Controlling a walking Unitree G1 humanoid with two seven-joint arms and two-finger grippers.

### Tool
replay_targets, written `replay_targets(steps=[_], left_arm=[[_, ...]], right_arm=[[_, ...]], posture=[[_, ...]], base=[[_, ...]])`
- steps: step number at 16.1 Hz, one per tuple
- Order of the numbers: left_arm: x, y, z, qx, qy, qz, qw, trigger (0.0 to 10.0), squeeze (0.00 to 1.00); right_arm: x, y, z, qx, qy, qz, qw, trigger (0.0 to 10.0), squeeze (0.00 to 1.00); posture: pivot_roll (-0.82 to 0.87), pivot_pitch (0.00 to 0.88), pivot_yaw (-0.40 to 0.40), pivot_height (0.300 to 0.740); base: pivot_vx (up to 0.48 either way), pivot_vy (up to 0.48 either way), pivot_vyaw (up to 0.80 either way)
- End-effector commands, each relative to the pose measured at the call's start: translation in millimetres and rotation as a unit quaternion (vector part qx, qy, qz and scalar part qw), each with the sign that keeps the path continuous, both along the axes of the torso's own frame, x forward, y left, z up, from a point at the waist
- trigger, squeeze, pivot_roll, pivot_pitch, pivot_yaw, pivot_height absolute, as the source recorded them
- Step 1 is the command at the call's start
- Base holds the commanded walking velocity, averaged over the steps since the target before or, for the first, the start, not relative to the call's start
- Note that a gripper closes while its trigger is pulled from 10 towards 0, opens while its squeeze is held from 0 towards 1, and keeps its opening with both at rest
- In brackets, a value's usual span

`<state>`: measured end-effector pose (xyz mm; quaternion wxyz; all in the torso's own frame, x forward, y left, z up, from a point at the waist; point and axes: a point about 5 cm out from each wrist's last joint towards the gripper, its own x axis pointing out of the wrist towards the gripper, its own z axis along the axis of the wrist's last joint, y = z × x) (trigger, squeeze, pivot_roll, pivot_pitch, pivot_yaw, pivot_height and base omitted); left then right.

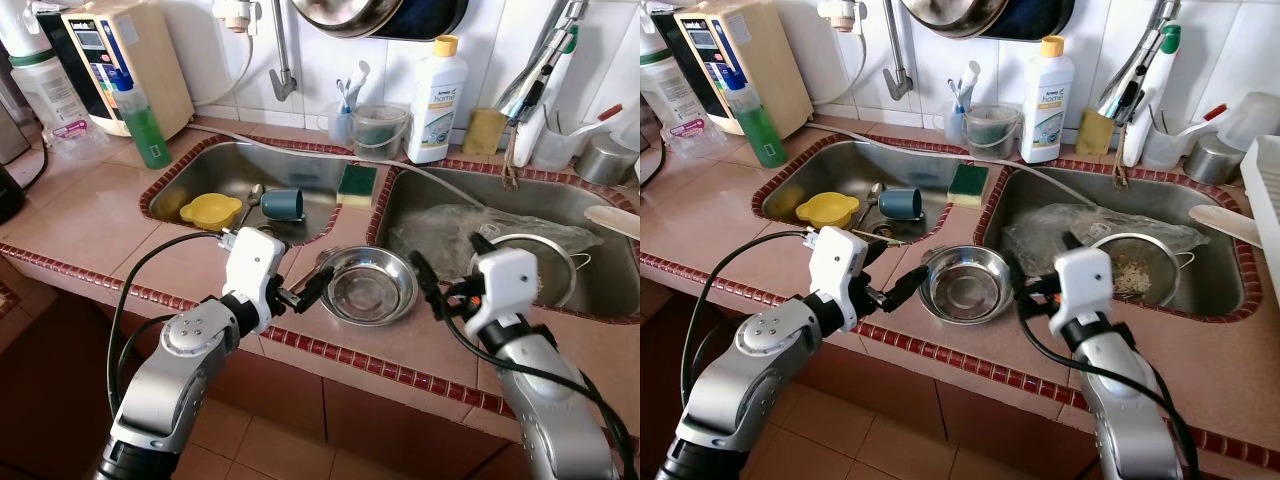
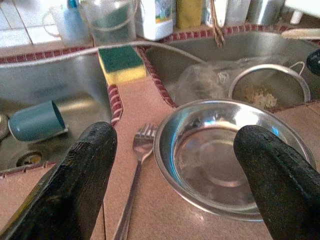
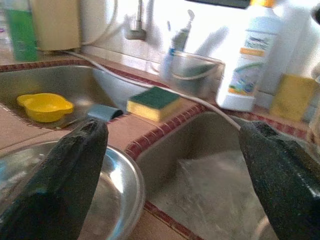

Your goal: Kitchen organization

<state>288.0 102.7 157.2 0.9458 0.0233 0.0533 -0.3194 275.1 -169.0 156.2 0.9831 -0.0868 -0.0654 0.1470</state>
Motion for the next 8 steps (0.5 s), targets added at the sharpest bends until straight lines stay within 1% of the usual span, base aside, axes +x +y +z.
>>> replay_targets(steps=[1, 3, 4, 6, 7, 8], left_arm=[[-0.1, -2.0, 7.0, 0.009, -0.005, -0.004, 1.000, 10.0, 0.00], [0.2, -2.7, 8.0, 0.012, -0.006, 0.000, 1.000, 10.0, 0.00], [0.6, -3.4, 7.4, 0.012, -0.004, 0.002, 1.000, 10.0, 0.00], [0.8, -6.6, 8.9, 0.009, -0.004, 0.001, 1.000, 10.0, 0.00], [0.5, -9.0, 10.0, 0.008, -0.006, -0.002, 1.000, 10.0, 0.00], [0.4, -9.7, 10.3, 0.008, -0.006, -0.003, 1.000, 10.0, 0.00]], right_arm=[[5.5, 3.3, -2.3, 0.008, 0.025, 0.024, 0.999, 10.0, 0.00], [9.7, 6.9, -3.3, 0.020, 0.044, 0.053, 0.997, 10.0, 0.00], [13.1, 7.9, -5.9, 0.029, 0.064, 0.067, 0.995, 10.0, 0.00], [20.1, 6.5, -7.6, 0.038, 0.079, 0.072, 0.994, 10.0, 0.00], [25.9, 4.5, -8.1, 0.050, 0.089, 0.067, 0.993, 10.0, 0.00], [28.1, 3.8, -7.9, 0.054, 0.090, 0.064, 0.992, 10.0, 0.00]], posture=[[-0.22, 0.024, 0.079, 0.740], [-0.22, 0.028, 0.077, 0.740], [-0.22, 0.029, 0.075, 0.740], [-0.22, 0.037, 0.073, 0.740], [-0.22, 0.040, 0.069, 0.740], [-0.22, 0.042, 0.066, 0.740]], base=[[0.000, 0.000, 0.00], [0.000, 0.000, 0.00], [0.000, 0.000, 0.00], [0.000, 0.000, 0.00], [0.000, 0.000, 0.00], [0.000, 0.000, 0.00]])
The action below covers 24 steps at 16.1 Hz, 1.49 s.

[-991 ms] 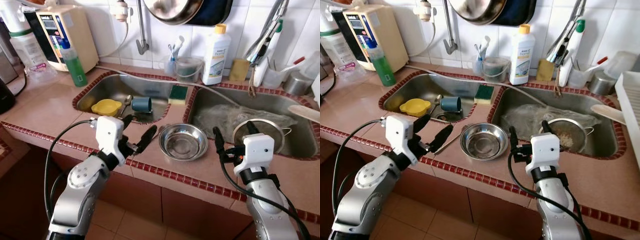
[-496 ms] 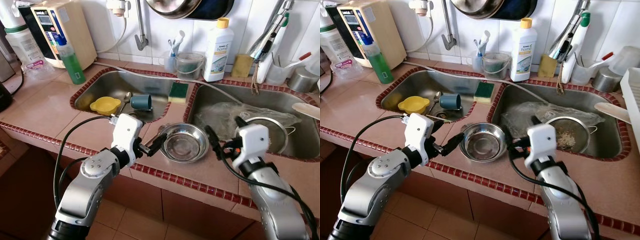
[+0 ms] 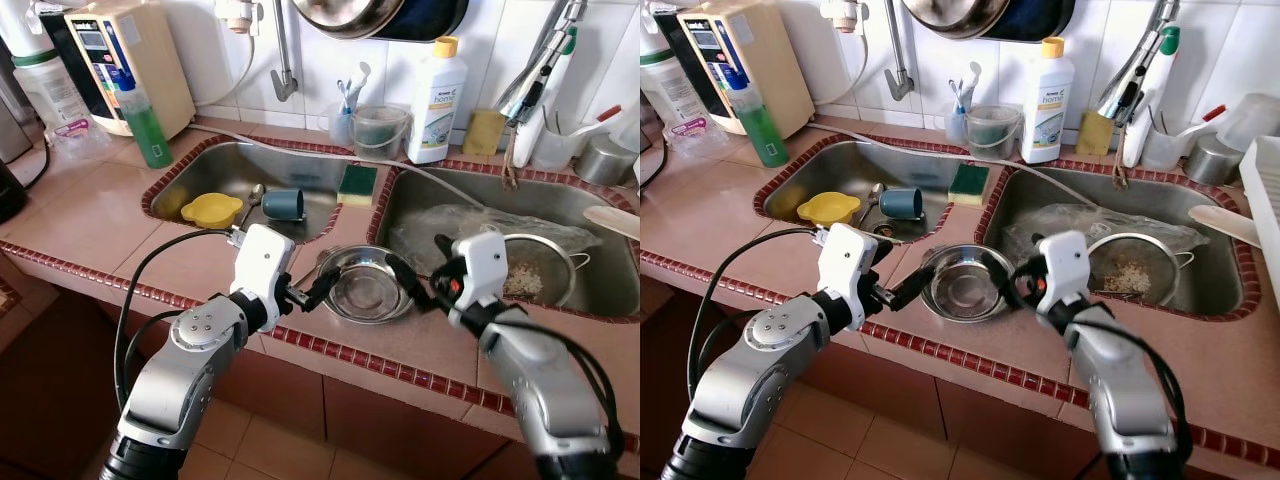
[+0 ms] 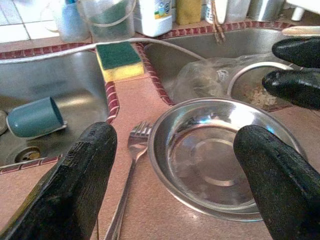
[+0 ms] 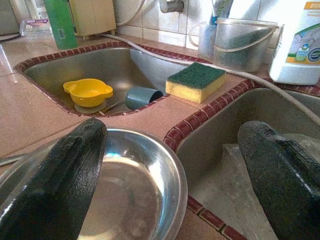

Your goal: Kitchen organization

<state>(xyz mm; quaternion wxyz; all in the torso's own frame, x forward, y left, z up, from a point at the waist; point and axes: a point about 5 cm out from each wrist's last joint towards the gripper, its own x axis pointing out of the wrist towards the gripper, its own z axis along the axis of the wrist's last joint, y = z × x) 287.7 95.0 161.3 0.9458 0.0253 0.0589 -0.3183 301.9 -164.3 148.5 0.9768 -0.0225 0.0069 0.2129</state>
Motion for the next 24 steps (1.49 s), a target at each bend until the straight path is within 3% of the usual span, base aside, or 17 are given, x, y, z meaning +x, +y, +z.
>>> replay_targets(steps=[1, 9, 21, 22, 23, 24], left_arm=[[0.6, -2.7, 6.6, 0.002, -0.011, -0.002, 1.000, 10.0, 0.00], [-0.9, -2.5, 9.6, -0.012, -0.009, 0.008, 1.000, 10.0, 0.00], [-4.2, -4.3, 11.3, -0.022, -0.008, 0.003, 1.000, 10.0, 0.00], [-4.0, -4.3, 10.9, -0.022, -0.007, 0.003, 1.000, 10.0, 0.00], [-4.6, -4.7, 10.1, -0.022, -0.005, 0.000, 1.000, 10.0, 0.00], [-5.5, -5.0, 9.3, -0.021, -0.004, -0.004, 1.000, 10.0, 0.00]], right_arm=[[7.6, -2.7, -0.9, 0.022, 0.017, -0.011, 1.000, 10.0, 0.00], [32.0, 5.9, -3.0, 0.131, 0.089, -0.002, 0.987, 10.0, 0.00], [33.3, 1.5, -22.2, 0.165, 0.177, -0.014, 0.970, 9.8, 0.00], [32.8, 1.5, -23.6, 0.163, 0.181, -0.014, 0.970, 7.5, 0.00], [32.2, 1.4, -25.1, 0.164, 0.189, -0.015, 0.968, 4.2, 0.00], [31.9, 1.3, -26.0, 0.164, 0.192, -0.016, 0.967, 4.4, 0.00]], posture=[[-0.22, 0.042, 0.063, 0.740], [-0.20, 0.050, 0.040, 0.740], [-0.20, 0.057, 0.033, 0.740], [-0.20, 0.054, 0.034, 0.740], [-0.20, 0.057, 0.033, 0.740], [-0.20, 0.056, 0.033, 0.740]], base=[[0.000, 0.000, 0.00], [0.000, 0.000, 0.00], [0.000, 0.000, 0.00], [0.000, 0.000, 0.00], [0.000, 0.000, 0.00], [0.000, 0.000, 0.00]])
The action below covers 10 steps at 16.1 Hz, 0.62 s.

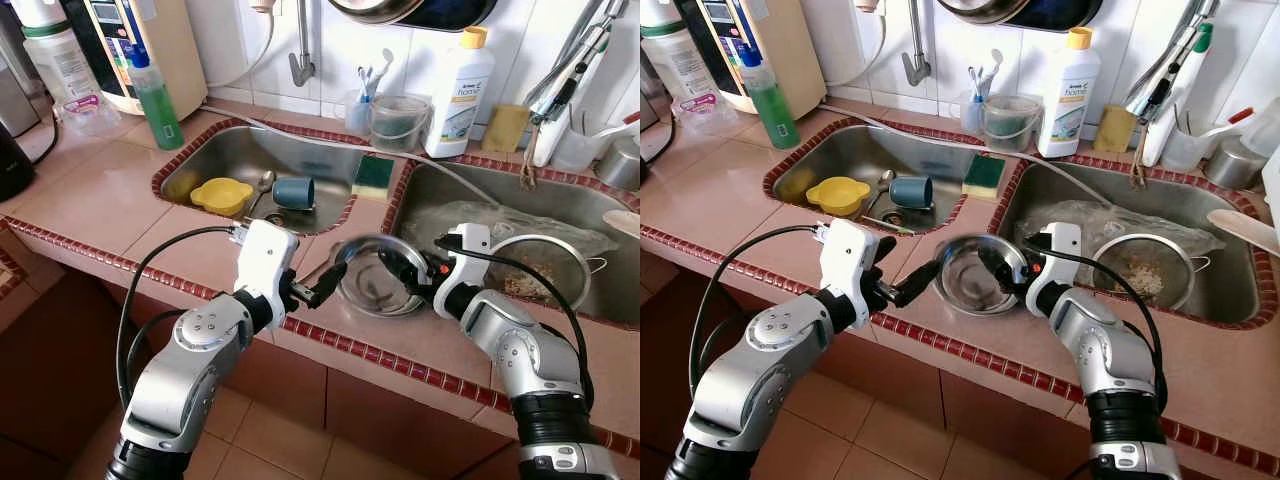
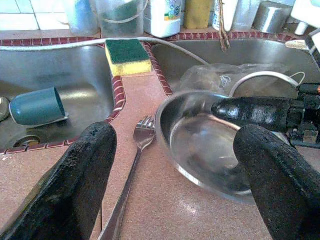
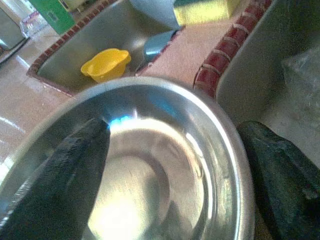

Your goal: Kitchen organization

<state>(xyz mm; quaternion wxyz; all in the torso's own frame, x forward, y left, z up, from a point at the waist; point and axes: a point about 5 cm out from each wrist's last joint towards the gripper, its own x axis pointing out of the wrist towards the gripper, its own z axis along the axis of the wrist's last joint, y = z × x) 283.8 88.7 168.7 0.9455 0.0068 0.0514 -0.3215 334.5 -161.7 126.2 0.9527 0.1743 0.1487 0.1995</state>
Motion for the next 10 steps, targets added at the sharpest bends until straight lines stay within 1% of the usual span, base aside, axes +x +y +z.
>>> replay_targets(steps=[1, 2, 3, 6, 8, 9, 10], left_arm=[[-3.0, 0.7, 1.2, 0.002, -0.003, -0.008, 1.000, 10.0, 0.00], [-4.1, -0.2, 1.8, 0.001, -0.004, -0.013, 1.000, 10.0, 0.00], [-4.4, -0.6, 2.9, -0.001, -0.005, -0.014, 1.000, 10.0, 0.00], [-4.3, -0.9, 3.0, -0.002, -0.005, -0.014, 1.000, 10.0, 0.00], [-5.3, -1.7, 2.6, -0.003, -0.003, -0.017, 1.000, 10.0, 0.00], [-5.3, -1.6, 2.7, -0.003, -0.003, -0.018, 1.000, 10.0, 0.00], [-5.3, -1.6, 2.8, -0.002, -0.003, -0.019, 1.000, 10.0, 0.00]], right_arm=[[-1.1, -1.7, -5.2, 0.001, 0.017, -0.003, 1.000, 4.8, 0.00], [-1.2, -2.9, -6.8, -0.004, 0.022, -0.006, 1.000, 8.4, 0.00], [-1.0, -3.3, -7.0, -0.005, 0.022, -0.007, 1.000, 10.0, 0.00], [0.1, -3.7, -6.7, -0.008, 0.022, -0.008, 1.000, 10.0, 0.00], [0.0, -3.9, -7.0, -0.001, 0.025, -0.008, 1.000, 10.0, 0.00], [0.1, -4.1, -7.7, 0.001, 0.028, -0.010, 1.000, 3.8, 0.00], [0.2, -4.6, -8.1, 0.004, 0.030, -0.012, 0.999, 1.8, 0.00]], posture=[[-0.20, 0.056, 0.033, 0.740], [-0.20, 0.056, 0.033, 0.740], [-0.20, 0.055, 0.033, 0.740], [-0.20, 0.054, 0.032, 0.740], [-0.20, 0.055, 0.031, 0.740], [-0.20, 0.053, 0.031, 0.740], [-0.20, 0.052, 0.031, 0.740]], base=[[0.000, 0.000, 0.00], [0.000, 0.000, 0.00], [0.000, 0.000, 0.00], [0.000, 0.000, 0.00], [0.000, 0.000, 0.00], [0.000, 0.000, 0.00], [0.000, 0.000, 0.00]])
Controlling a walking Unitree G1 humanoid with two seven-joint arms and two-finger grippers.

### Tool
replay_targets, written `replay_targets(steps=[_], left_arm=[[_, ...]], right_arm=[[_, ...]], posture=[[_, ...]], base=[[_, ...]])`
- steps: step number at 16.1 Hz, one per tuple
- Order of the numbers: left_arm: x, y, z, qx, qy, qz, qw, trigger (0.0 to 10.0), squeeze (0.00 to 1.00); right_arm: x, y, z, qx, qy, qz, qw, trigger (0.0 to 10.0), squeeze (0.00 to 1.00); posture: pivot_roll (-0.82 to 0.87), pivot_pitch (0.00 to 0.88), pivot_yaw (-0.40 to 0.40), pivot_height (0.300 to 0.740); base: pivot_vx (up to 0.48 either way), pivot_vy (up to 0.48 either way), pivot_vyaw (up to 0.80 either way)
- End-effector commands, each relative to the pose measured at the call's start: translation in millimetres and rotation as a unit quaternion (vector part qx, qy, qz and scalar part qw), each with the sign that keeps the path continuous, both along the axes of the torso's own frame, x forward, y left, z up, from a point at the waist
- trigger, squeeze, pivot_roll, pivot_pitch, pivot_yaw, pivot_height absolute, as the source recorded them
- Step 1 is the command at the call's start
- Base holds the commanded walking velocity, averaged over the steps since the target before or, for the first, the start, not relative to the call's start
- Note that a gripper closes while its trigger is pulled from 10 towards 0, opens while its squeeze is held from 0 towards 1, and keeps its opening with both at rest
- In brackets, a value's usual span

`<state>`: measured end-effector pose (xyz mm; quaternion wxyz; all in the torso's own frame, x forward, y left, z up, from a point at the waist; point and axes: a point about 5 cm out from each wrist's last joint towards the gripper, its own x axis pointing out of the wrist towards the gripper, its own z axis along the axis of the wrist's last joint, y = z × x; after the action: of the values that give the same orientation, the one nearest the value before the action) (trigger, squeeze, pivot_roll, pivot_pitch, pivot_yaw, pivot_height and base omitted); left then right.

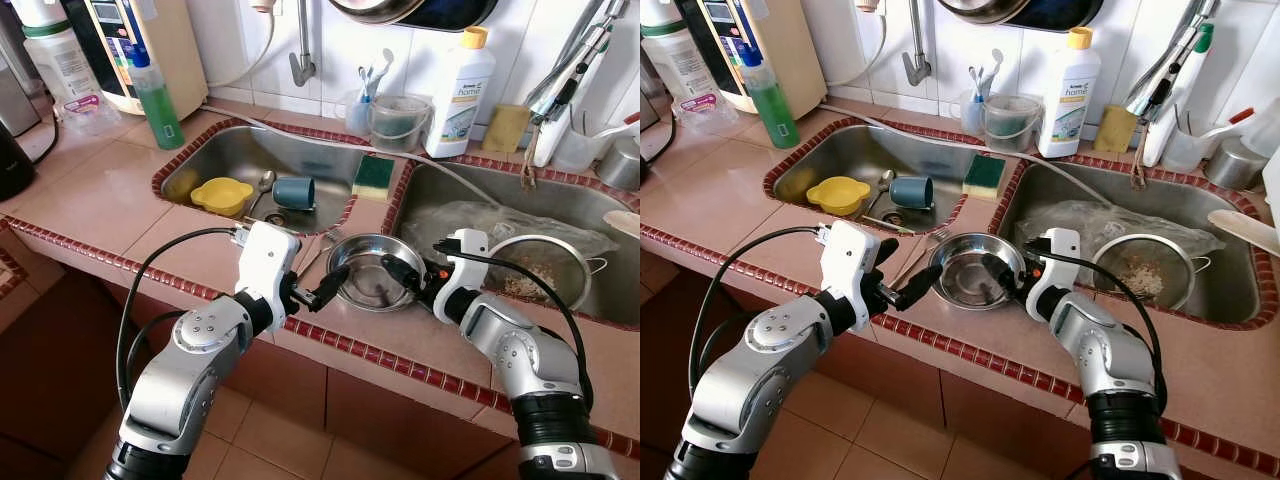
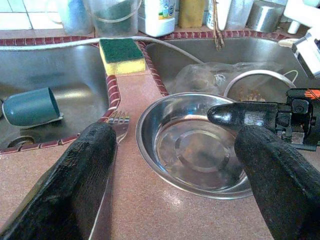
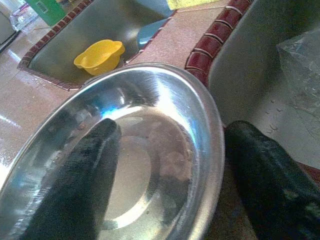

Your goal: Kitchen organization

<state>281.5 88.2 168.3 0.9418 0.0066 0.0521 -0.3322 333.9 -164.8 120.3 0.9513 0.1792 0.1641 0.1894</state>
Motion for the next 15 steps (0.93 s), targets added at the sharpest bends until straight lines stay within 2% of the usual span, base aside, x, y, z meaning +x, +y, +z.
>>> replay_targets(steps=[1, 15], left_arm=[[-3.3, -1.2, 3.3, -0.002, -0.004, -0.009, 1.000, 10.0, 0.00], [-8.0, -3.0, 2.9, -0.002, -0.002, -0.028, 1.000, 10.0, 0.00]], right_arm=[[0.9, -1.5, -2.3, 0.004, 0.012, -0.005, 1.000, 0.0, 0.00], [5.4, -2.3, 0.9, 0.016, 0.009, -0.013, 1.000, 0.0, 0.00]], posture=[[-0.20, 0.052, 0.031, 0.740], [-0.19, 0.046, 0.035, 0.740]], base=[[0.000, 0.000, 0.00], [0.000, 0.000, 0.00]])
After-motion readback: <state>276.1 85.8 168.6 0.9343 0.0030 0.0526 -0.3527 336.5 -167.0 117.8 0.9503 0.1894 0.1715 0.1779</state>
